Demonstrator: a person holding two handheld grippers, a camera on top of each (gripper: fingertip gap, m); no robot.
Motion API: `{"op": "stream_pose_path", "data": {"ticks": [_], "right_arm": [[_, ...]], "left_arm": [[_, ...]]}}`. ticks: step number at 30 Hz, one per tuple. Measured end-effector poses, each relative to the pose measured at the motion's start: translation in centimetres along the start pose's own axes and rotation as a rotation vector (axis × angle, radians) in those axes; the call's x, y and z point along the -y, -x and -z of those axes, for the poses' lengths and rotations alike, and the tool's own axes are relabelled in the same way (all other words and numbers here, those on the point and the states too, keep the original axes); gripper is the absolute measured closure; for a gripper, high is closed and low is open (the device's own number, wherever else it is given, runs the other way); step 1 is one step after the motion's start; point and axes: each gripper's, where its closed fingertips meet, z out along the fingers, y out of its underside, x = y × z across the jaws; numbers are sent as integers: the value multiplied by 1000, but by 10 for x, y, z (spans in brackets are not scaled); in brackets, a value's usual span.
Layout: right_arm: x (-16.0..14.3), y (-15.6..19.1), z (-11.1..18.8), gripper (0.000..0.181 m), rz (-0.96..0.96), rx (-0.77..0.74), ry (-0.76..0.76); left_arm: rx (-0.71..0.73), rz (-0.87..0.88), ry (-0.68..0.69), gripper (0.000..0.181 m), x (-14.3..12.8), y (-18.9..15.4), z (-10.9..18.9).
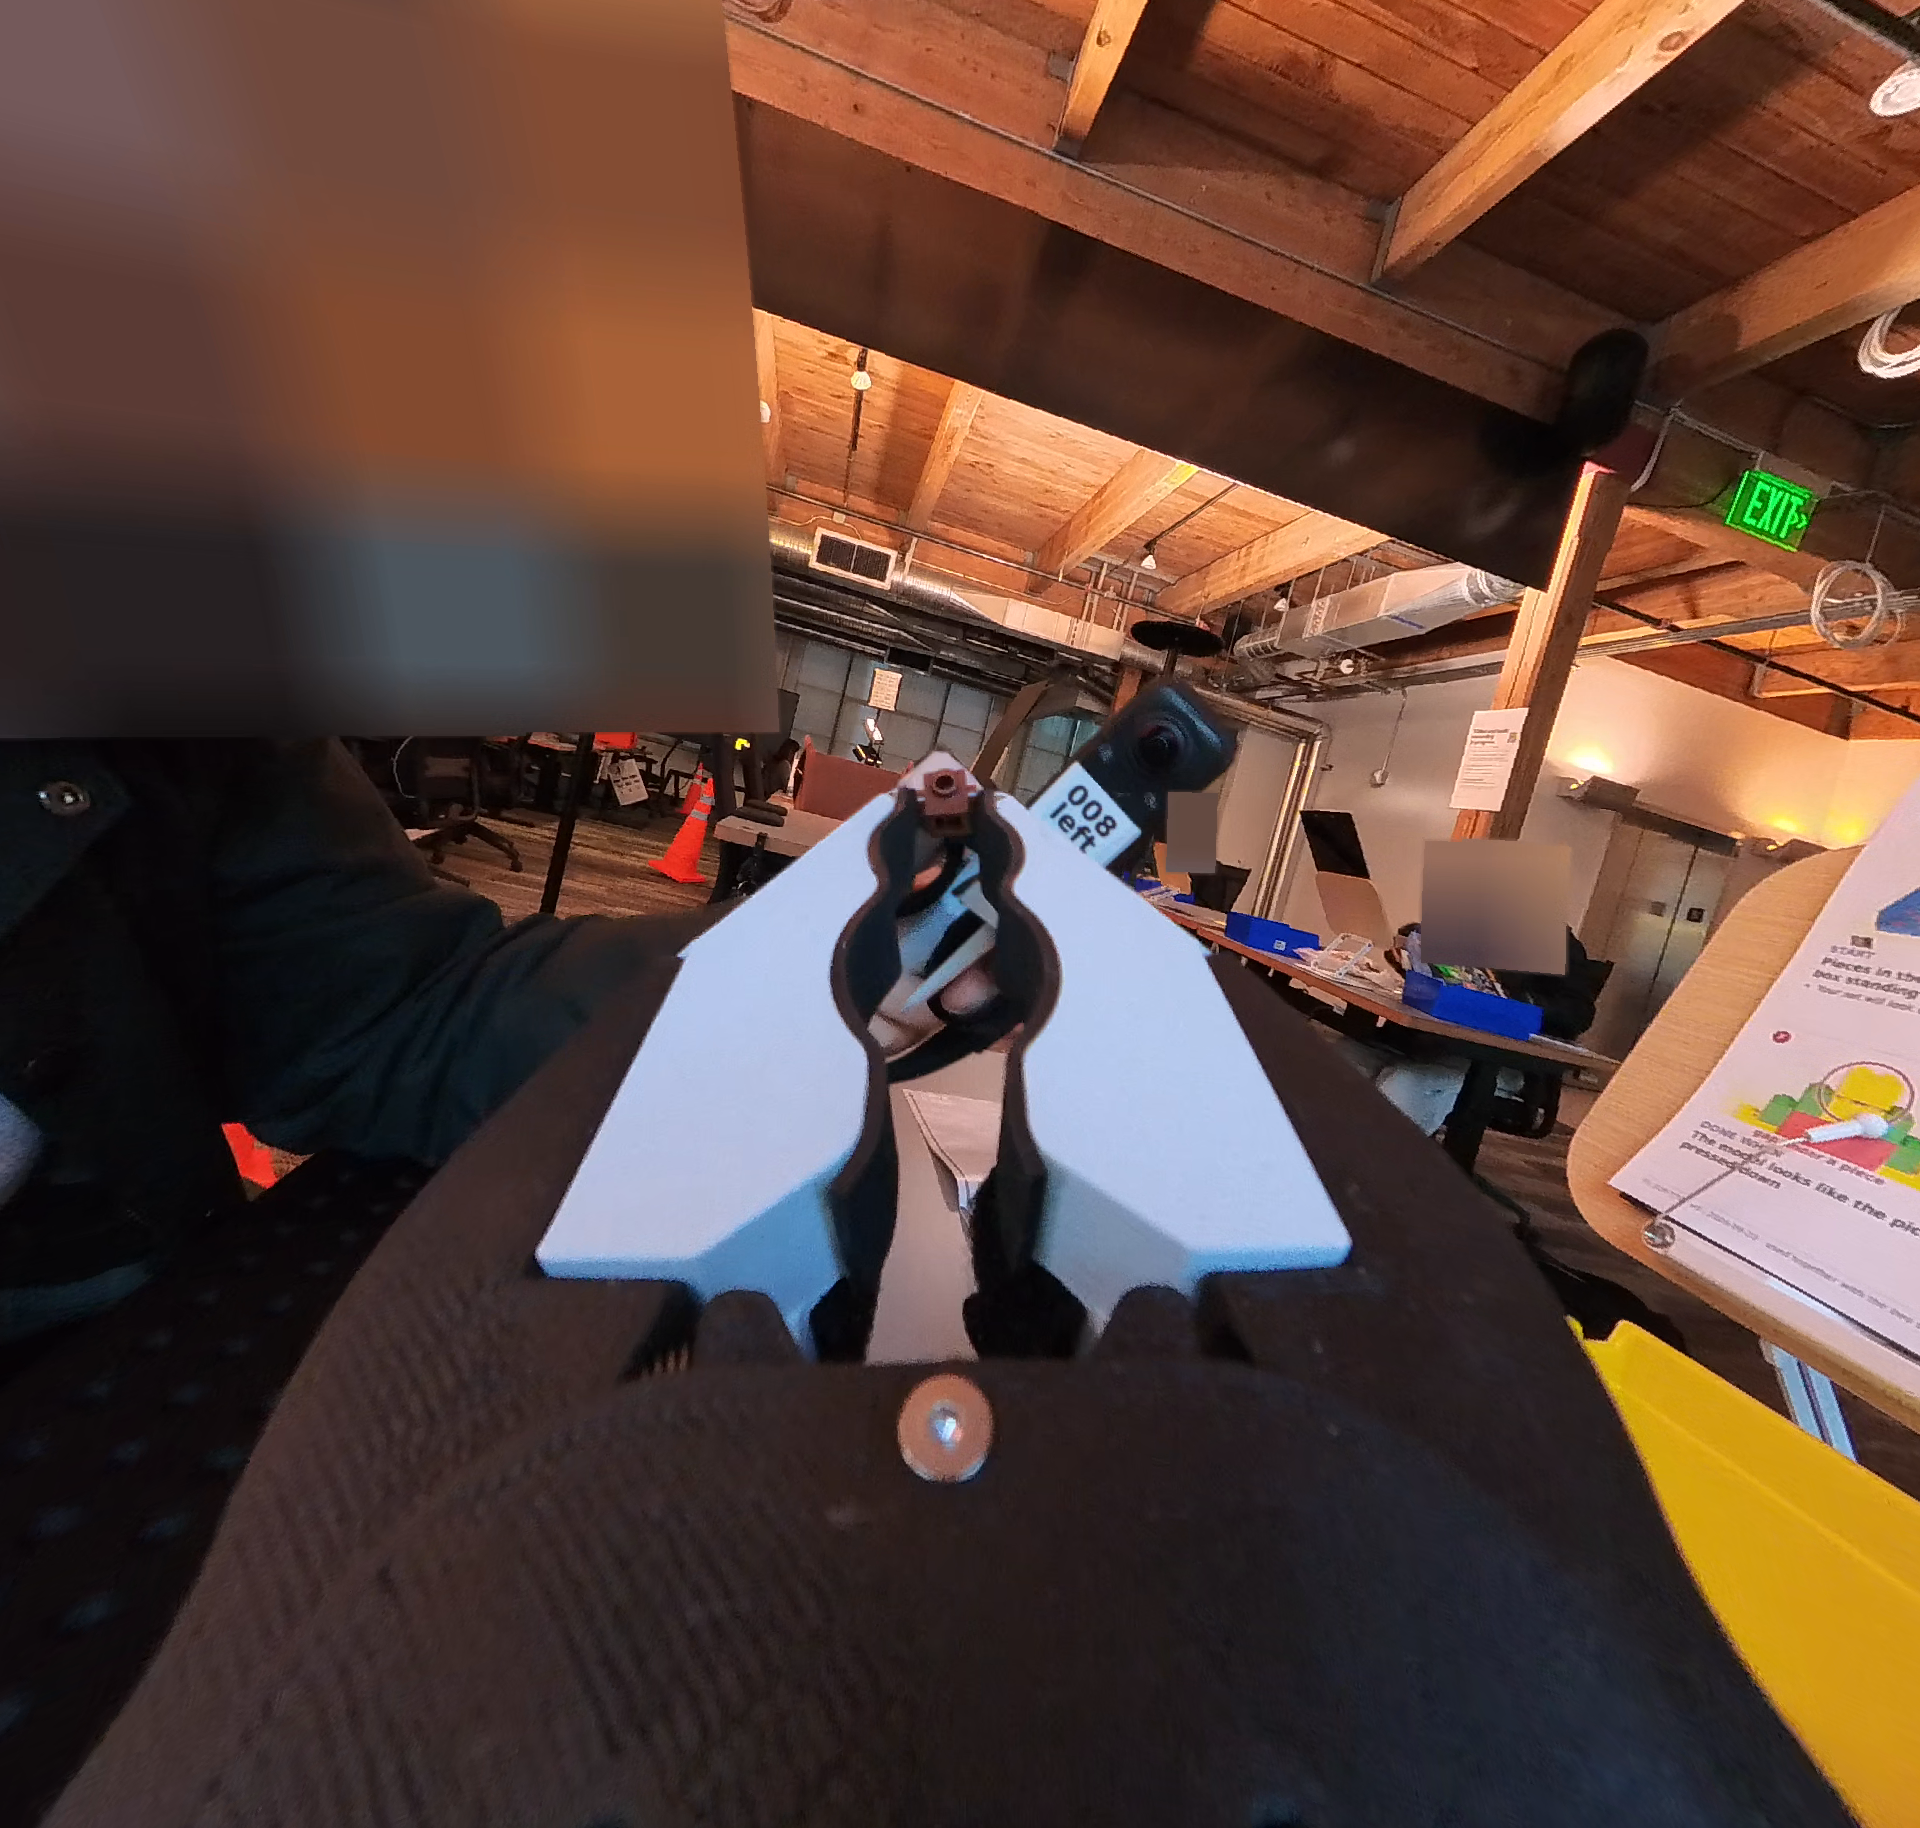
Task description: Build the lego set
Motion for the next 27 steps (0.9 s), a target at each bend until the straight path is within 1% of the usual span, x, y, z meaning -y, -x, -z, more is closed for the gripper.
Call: {"op": "stream_pose_path", "data": {"ticks": [5,12,17,27], "right_arm": [[-4,-3,1,172,-9,-5,3],[0,-1,2,172,-7,1,-12],[12,6,2,173,8,32,-59],[10,13,1,173,11,65,-60]], "left_arm": [[-6,12,-8,168,2,-2,2],[2,13,11,169,-1,-2,0],[9,0,30,169,-3,-5,-3],[12,-5,43,169,-4,-8,-4]]}}
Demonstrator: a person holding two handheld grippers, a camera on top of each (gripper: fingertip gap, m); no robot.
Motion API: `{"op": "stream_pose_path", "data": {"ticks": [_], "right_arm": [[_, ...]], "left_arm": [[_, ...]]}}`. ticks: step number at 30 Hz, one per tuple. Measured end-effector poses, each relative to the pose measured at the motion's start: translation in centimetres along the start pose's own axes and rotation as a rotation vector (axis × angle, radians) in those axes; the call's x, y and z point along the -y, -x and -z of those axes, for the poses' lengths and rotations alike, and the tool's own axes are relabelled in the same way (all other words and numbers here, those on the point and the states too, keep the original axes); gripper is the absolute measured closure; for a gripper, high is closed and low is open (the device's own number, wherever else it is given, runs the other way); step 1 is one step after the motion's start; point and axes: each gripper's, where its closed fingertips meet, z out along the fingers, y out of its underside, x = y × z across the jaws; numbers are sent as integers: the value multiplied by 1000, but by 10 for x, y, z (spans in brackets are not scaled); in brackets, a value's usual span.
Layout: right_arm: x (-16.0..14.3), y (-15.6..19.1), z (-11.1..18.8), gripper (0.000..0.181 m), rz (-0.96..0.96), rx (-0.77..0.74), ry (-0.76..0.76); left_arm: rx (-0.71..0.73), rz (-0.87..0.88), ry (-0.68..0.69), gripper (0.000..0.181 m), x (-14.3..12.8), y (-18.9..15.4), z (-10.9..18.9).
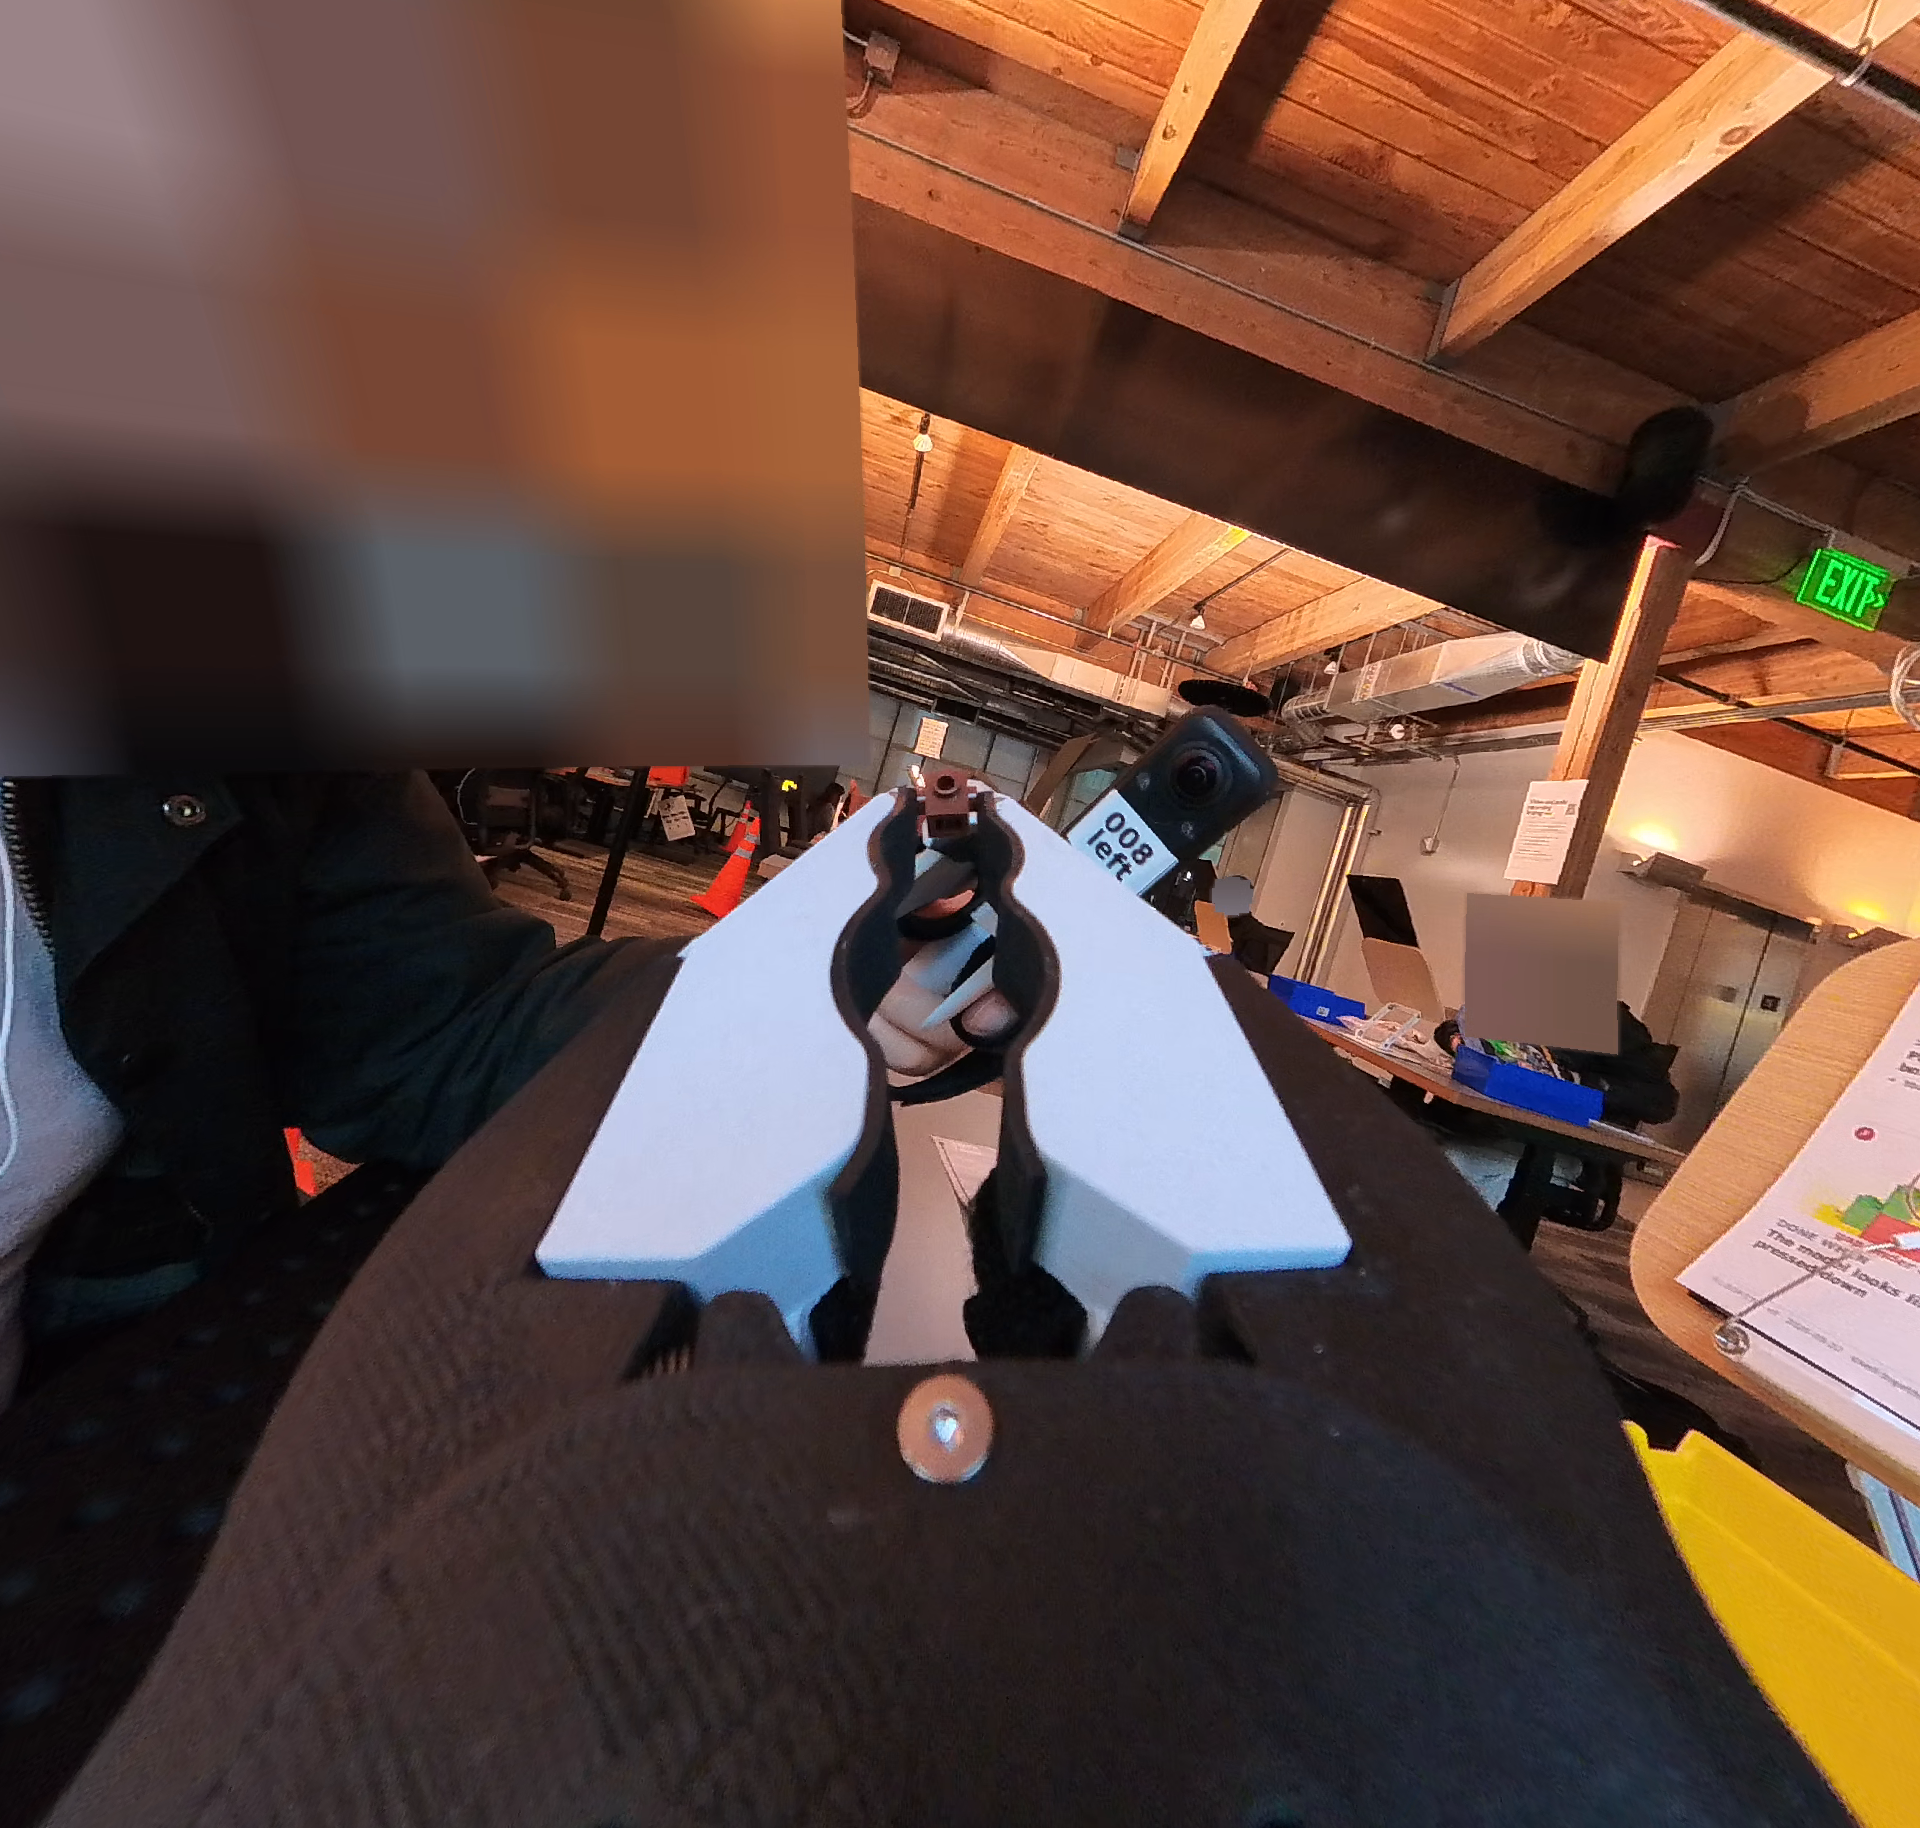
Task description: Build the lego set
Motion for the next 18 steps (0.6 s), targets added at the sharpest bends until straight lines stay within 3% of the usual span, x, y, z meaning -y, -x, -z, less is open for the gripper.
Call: {"op": "stream_pose_path", "data": {"ticks": [18], "right_arm": [[0,-5,-2,172,-8,-4,10]], "left_arm": [[11,10,5,169,-1,2,1]]}}
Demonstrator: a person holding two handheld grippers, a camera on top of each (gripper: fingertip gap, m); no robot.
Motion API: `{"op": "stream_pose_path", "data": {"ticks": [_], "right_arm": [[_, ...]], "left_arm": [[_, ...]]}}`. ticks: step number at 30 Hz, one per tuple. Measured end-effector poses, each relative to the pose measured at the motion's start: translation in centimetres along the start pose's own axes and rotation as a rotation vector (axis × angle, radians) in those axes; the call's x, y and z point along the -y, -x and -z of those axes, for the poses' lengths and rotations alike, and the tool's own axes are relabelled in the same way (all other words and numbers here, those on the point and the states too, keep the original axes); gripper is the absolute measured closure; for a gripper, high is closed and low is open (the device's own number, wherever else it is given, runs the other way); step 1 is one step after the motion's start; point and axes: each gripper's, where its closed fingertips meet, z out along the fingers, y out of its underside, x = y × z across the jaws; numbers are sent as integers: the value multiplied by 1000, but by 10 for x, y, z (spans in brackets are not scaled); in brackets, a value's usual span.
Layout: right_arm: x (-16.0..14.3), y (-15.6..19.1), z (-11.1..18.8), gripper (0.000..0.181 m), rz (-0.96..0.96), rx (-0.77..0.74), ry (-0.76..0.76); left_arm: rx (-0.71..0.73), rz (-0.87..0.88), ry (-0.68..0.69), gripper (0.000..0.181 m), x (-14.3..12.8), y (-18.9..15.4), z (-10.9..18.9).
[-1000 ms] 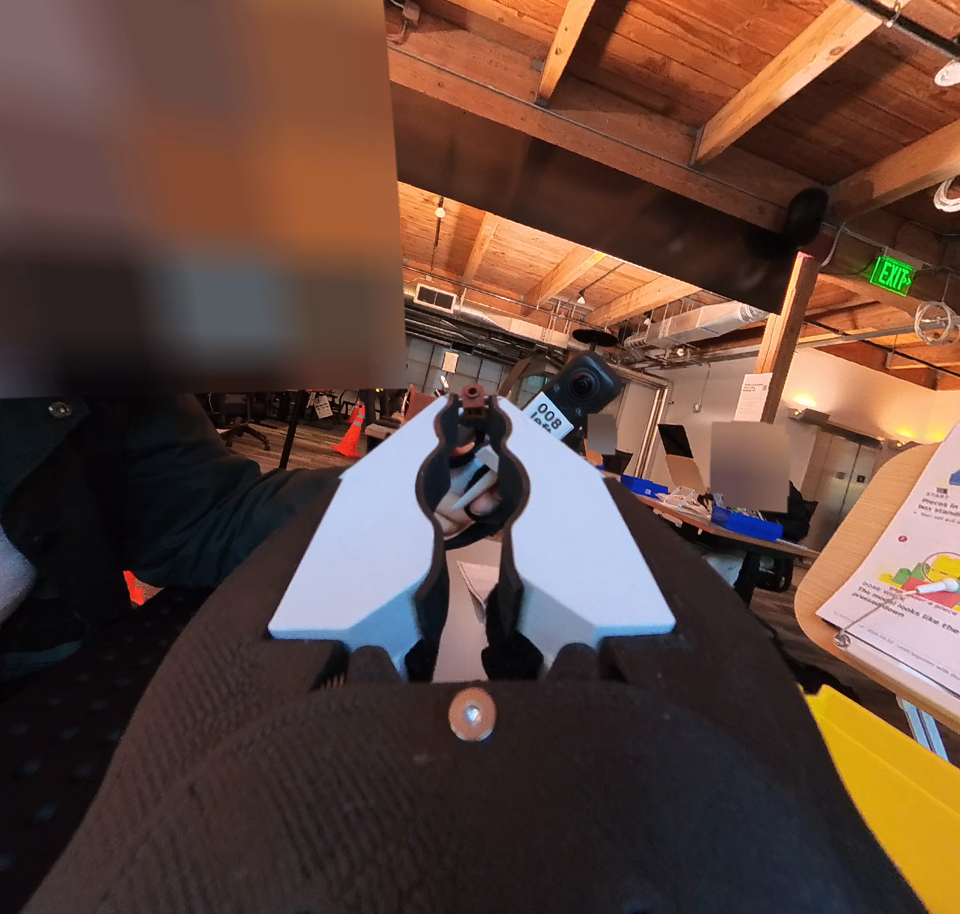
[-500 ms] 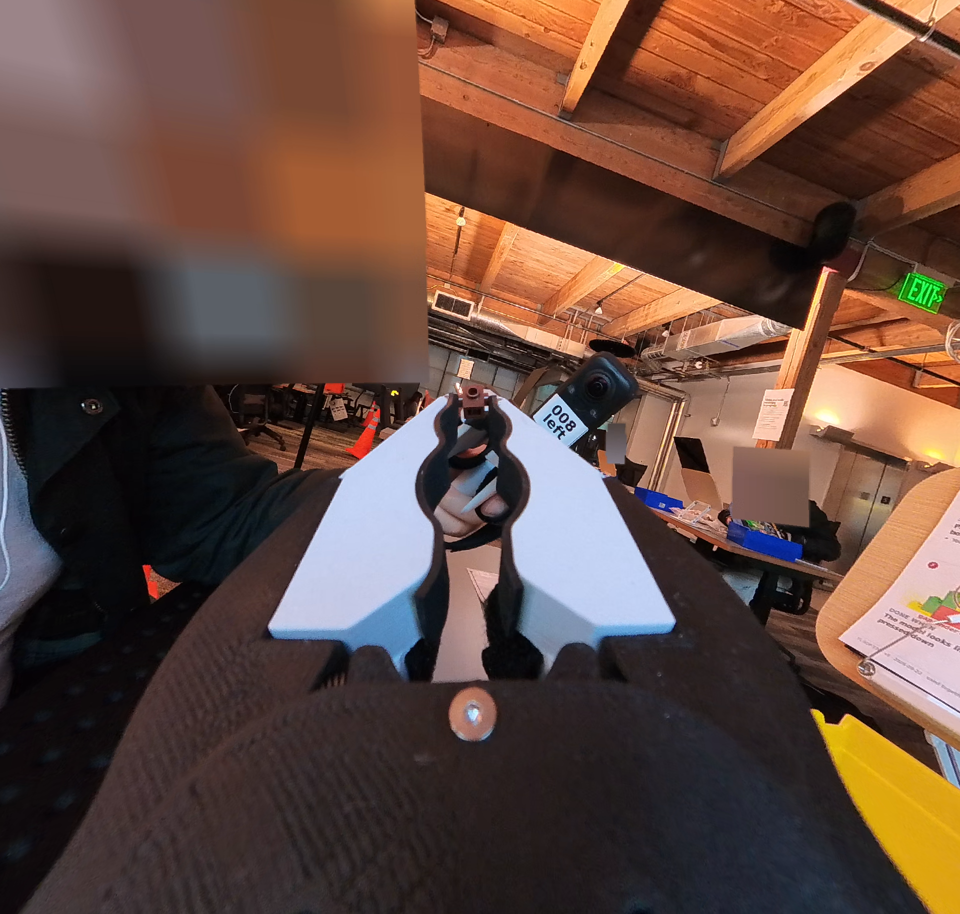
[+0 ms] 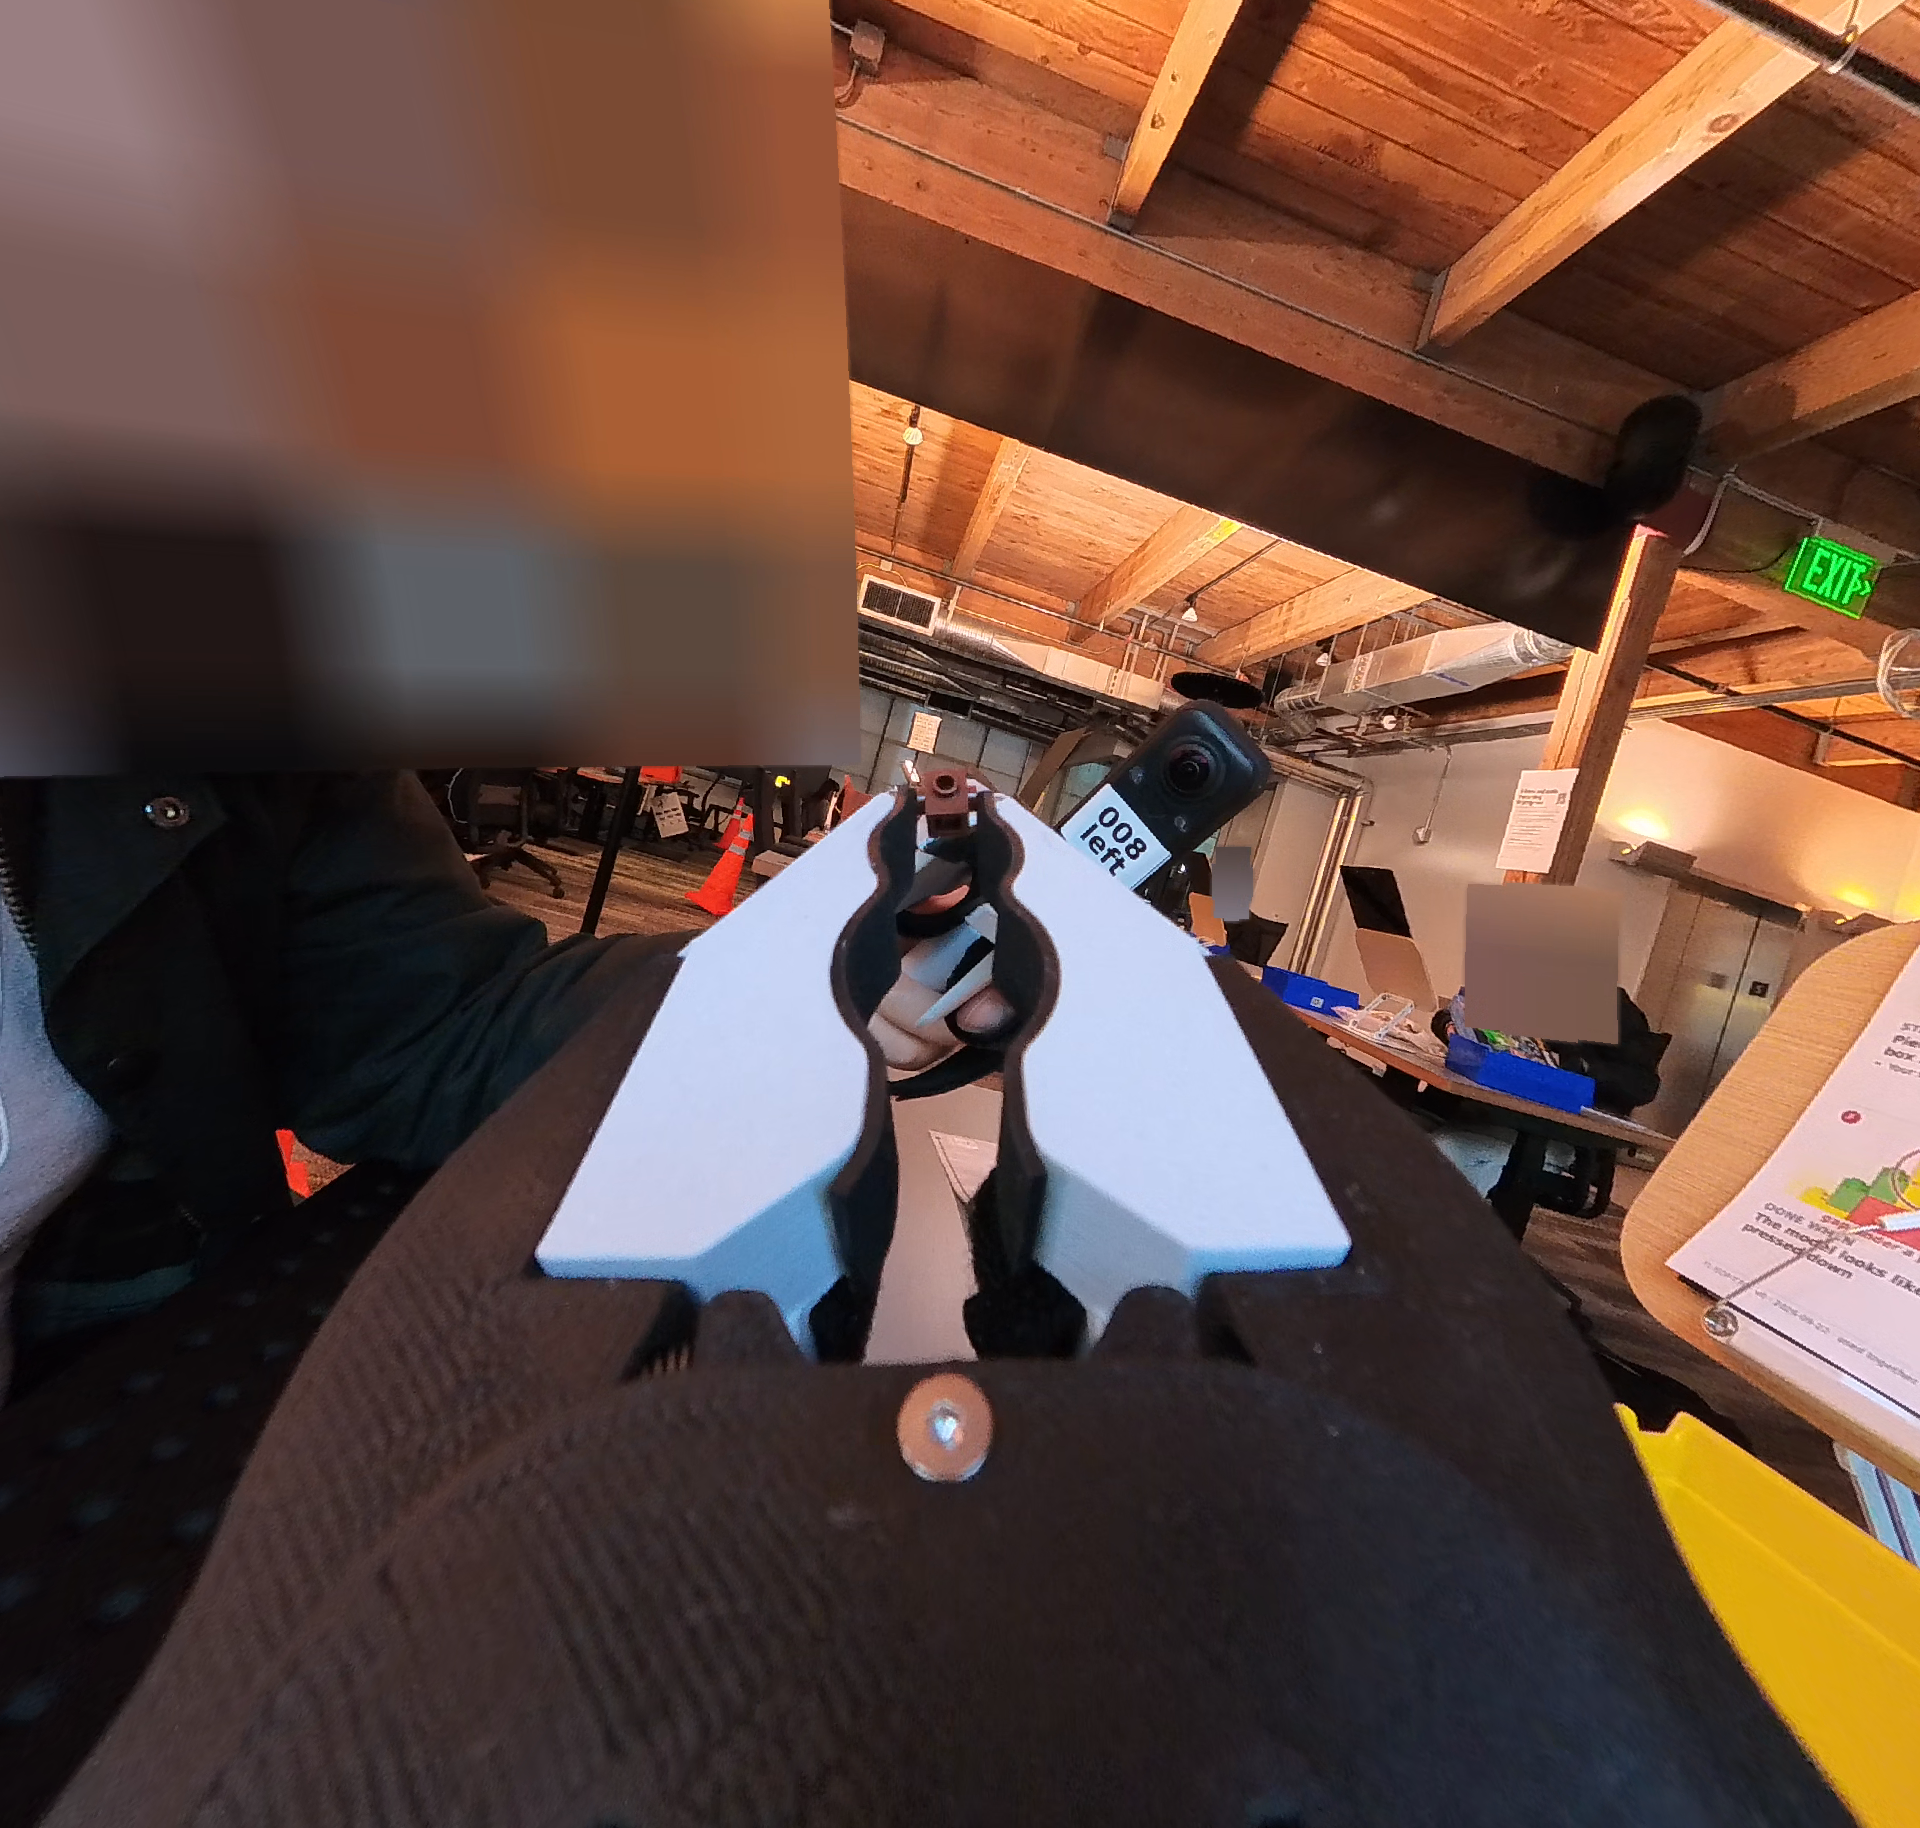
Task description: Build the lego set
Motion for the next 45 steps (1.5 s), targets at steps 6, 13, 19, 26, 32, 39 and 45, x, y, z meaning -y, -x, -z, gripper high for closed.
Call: {"op": "stream_pose_path", "data": {"ticks": [6,13,19,26,32,39,45], "right_arm": [[-2,-2,-1,172,-1,-3,8],[-5,-4,-1,173,3,-16,27],[-8,-7,0,173,1,-28,46],[-31,-16,-1,173,65,-86,174],[-65,-33,3,172,320,-213,414],[-87,-32,6,173,521,-226,582],[-92,-34,6,164,566,-248,613]], "left_arm": [[3,4,0,169,0,0,1],[12,4,1,169,0,2,1],[21,2,-1,171,1,4,3],[168,4,10,164,0,32,6],[242,56,-18,153,0,54,17],[316,24,69,169,-15,71,20],[327,-47,70,172,-14,72,25]]}}
